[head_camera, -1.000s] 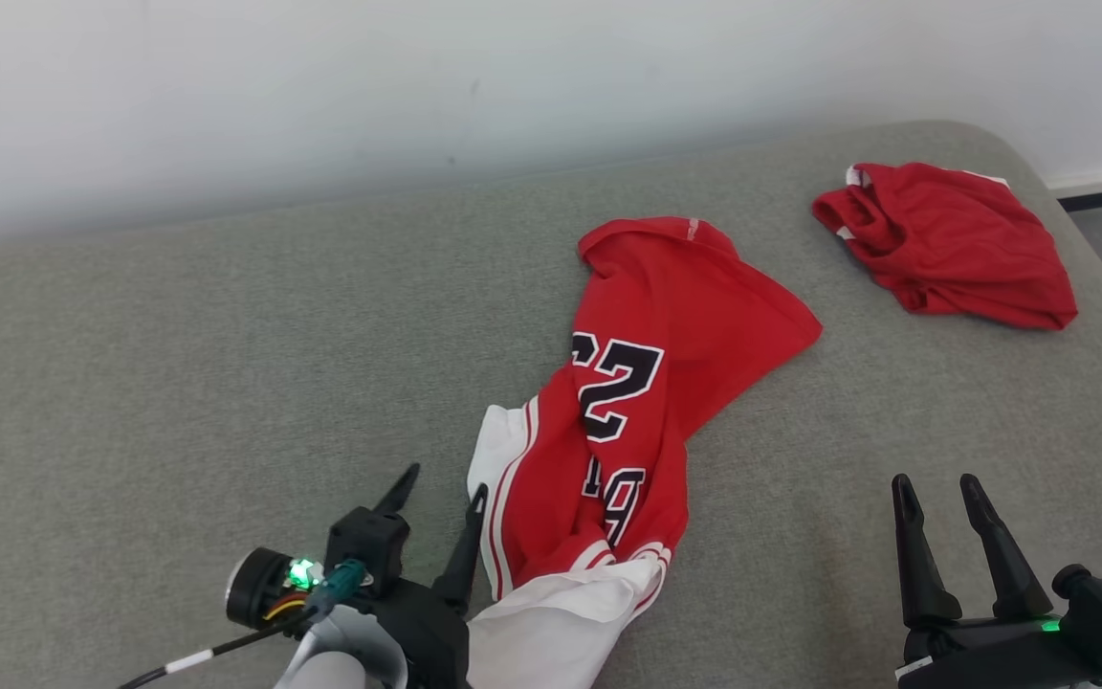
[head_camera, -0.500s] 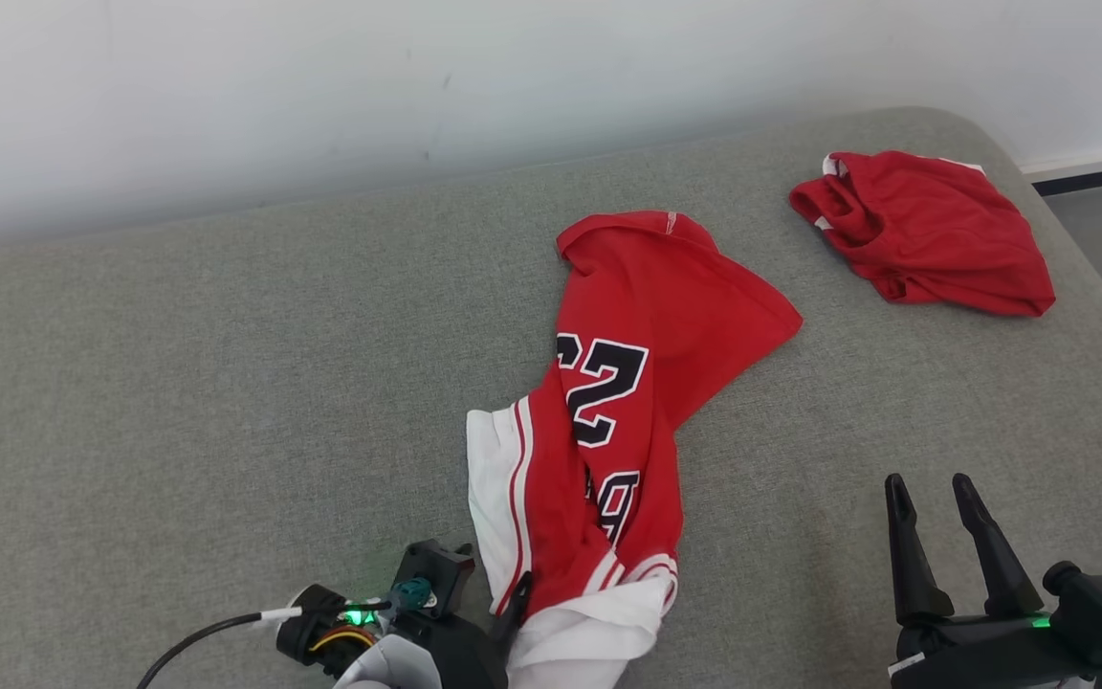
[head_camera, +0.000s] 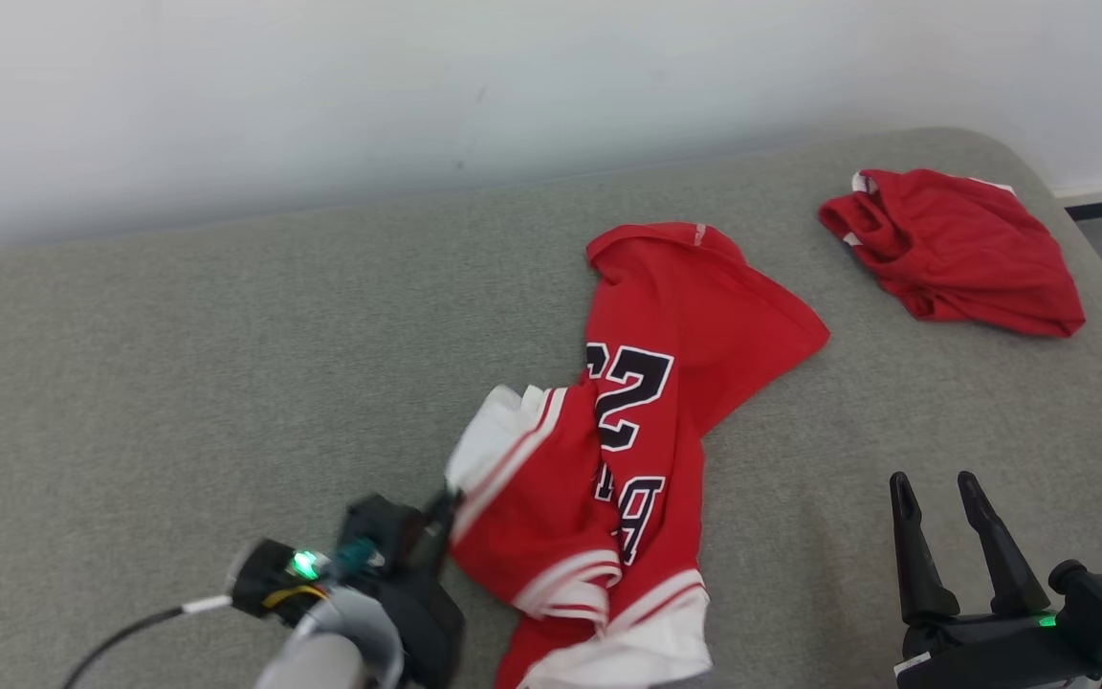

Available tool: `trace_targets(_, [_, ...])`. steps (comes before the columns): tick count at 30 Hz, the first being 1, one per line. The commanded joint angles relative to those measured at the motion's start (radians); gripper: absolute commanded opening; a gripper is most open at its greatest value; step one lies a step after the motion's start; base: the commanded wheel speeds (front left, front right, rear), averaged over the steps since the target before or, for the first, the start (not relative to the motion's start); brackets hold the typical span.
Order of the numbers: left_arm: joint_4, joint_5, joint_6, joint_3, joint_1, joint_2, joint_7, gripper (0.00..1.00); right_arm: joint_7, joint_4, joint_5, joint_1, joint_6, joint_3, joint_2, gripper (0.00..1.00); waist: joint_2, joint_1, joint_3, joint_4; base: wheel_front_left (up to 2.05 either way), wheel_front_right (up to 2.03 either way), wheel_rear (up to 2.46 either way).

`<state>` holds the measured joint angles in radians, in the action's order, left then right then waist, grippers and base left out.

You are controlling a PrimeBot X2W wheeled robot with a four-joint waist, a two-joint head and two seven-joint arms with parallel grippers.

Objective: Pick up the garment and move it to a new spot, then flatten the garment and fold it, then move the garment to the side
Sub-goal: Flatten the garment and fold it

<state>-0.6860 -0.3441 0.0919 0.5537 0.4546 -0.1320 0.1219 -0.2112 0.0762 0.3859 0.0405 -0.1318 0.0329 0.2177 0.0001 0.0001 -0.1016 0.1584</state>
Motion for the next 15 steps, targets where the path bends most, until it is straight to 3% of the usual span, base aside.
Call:
trace_targets(1, [0.011, -0.003, -0.007, -0.012, 0.016, -0.015, 0.013, 0.00, -0.004, -0.003, 0.004, 0.004, 0.003, 0.000, 0.000, 1.00, -0.0001, -0.0001, 0.005, -0.015, 0.00, 0.00, 0.00])
trace_targets(7, [0.083, -0.008, -0.037, -0.092, 0.100, -0.144, 0.025, 0.00, -0.006, -0.005, 0.002, -0.002, 0.003, 0.000, -0.002, 1.00, -0.0001, -0.0001, 0.004, -0.039, 0.00, 0.00, 0.00])
trace_targets(15, [0.175, 0.003, -0.041, -0.175, 0.227, -0.335, -0.039, 0.00, -0.014, 0.014, 0.014, -0.028, 0.003, -0.006, 0.005, 1.00, -0.0001, -0.0001, -0.022, -0.013, 0.00, 0.00, 0.00])
